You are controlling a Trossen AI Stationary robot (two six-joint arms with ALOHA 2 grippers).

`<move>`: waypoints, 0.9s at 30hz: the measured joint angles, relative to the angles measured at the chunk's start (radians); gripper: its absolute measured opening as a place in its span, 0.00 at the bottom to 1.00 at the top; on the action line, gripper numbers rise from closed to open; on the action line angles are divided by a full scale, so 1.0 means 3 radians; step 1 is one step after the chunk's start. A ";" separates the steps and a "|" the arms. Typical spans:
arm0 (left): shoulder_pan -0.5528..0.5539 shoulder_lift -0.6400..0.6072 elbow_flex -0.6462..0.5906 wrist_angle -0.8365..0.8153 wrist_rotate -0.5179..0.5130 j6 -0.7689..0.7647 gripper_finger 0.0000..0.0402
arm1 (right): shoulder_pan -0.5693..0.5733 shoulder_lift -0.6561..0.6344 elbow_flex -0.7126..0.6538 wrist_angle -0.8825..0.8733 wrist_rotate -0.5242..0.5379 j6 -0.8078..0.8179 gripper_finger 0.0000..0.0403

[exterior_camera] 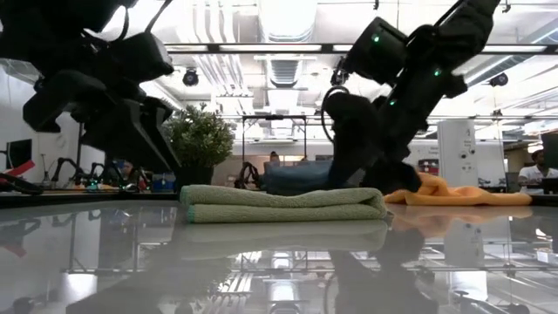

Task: Fold microfiber towels
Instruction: Fold the green towel

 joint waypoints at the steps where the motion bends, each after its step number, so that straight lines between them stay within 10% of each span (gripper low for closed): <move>1: -0.0006 0.0020 -0.0002 0.0003 0.0000 0.0000 0.32 | 0.0001 0.0055 0.0000 0.0129 -0.0015 -0.0001 0.68; 17: -0.0010 0.0225 0.0007 0.0231 0.0003 -0.0088 0.32 | -0.0009 0.0038 0.0003 0.0294 -0.0066 -0.0076 0.10; 27: 0.0007 0.0817 0.0006 0.1011 0.0007 0.0086 0.32 | -0.0176 -0.0450 0.0012 -0.0614 -0.0061 -0.0268 0.05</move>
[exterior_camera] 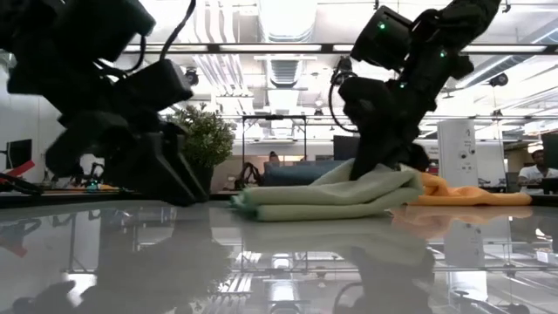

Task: Fold microfiber towels
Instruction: Fold the green towel

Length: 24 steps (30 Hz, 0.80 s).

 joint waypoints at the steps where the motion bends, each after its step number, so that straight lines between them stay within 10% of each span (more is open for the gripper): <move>1: 0.0010 0.0047 0.0000 0.0094 0.0000 0.0070 0.32 | -0.0021 -0.0042 0.0029 -0.0117 0.0001 0.0000 0.05; 24: 0.0558 0.0463 0.0013 0.1047 0.0081 0.0623 0.32 | -0.0035 0.0899 0.1692 -0.1908 0.0390 -0.0683 0.04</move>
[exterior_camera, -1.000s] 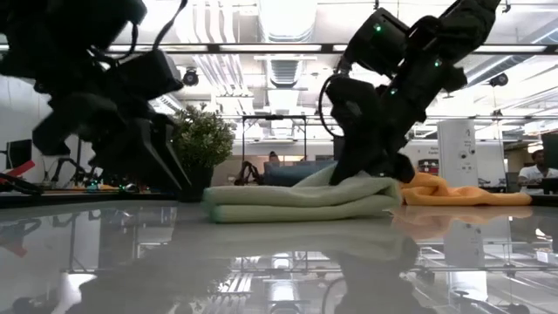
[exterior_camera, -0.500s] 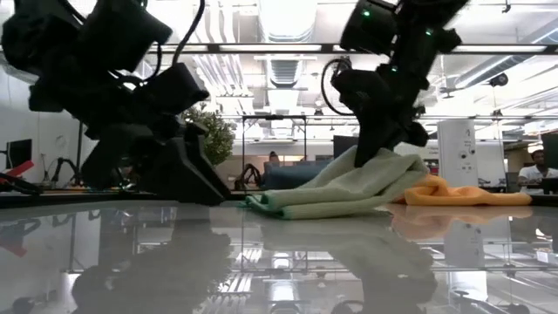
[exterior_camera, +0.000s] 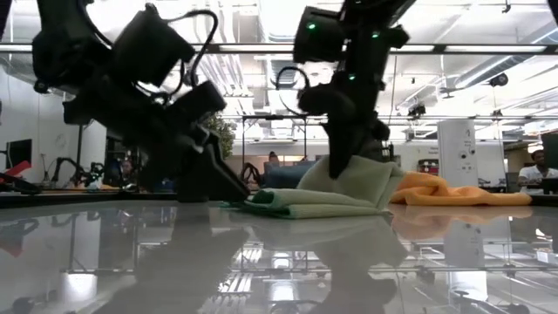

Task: Fold microfiber towels
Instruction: Fold the green towel

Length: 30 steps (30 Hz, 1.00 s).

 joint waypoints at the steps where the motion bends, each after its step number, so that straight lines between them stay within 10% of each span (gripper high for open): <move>1: 0.0009 0.0040 0.0000 0.0003 -0.0001 -0.0002 0.32 | 0.0005 0.0061 0.0065 -0.0032 0.0000 -0.0037 0.04; 30: 0.0011 0.0316 0.0005 0.0303 -0.0006 -0.0092 0.32 | 0.0140 0.0495 0.0423 0.0599 -0.0076 -0.0186 0.09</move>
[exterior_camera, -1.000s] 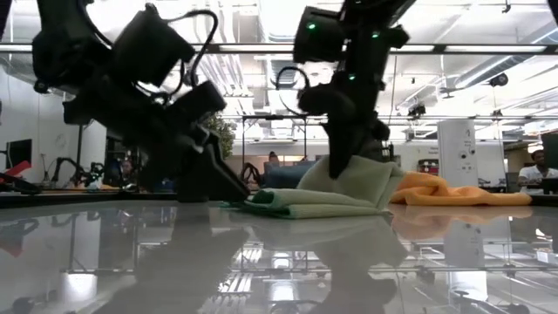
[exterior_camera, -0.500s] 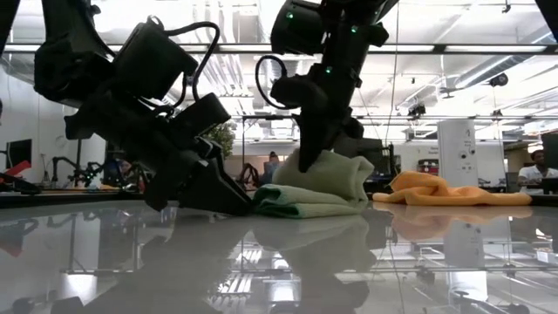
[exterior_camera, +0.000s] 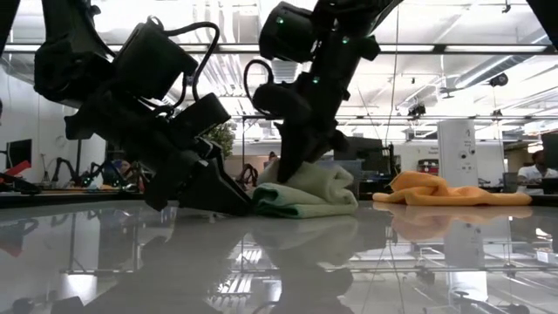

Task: Fold microfiber towels
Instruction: Fold the green towel

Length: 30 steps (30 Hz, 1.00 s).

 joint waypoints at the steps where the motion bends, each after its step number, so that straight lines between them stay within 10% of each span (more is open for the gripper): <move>1: 0.0000 0.0000 0.0000 0.0000 0.0000 0.0000 0.32 | 0.0000 0.0000 0.0000 0.0018 0.0004 -0.0002 0.11; 17: -0.0030 -0.0261 -0.0010 -0.0359 0.0168 -0.0005 0.32 | 0.0086 0.0000 0.0061 0.0219 0.0004 -0.0042 0.48; 30: -0.0036 -0.1163 -0.0009 -0.1140 0.0139 0.0025 0.32 | 0.0373 -0.0126 0.0034 0.0500 -0.0011 -0.0559 0.44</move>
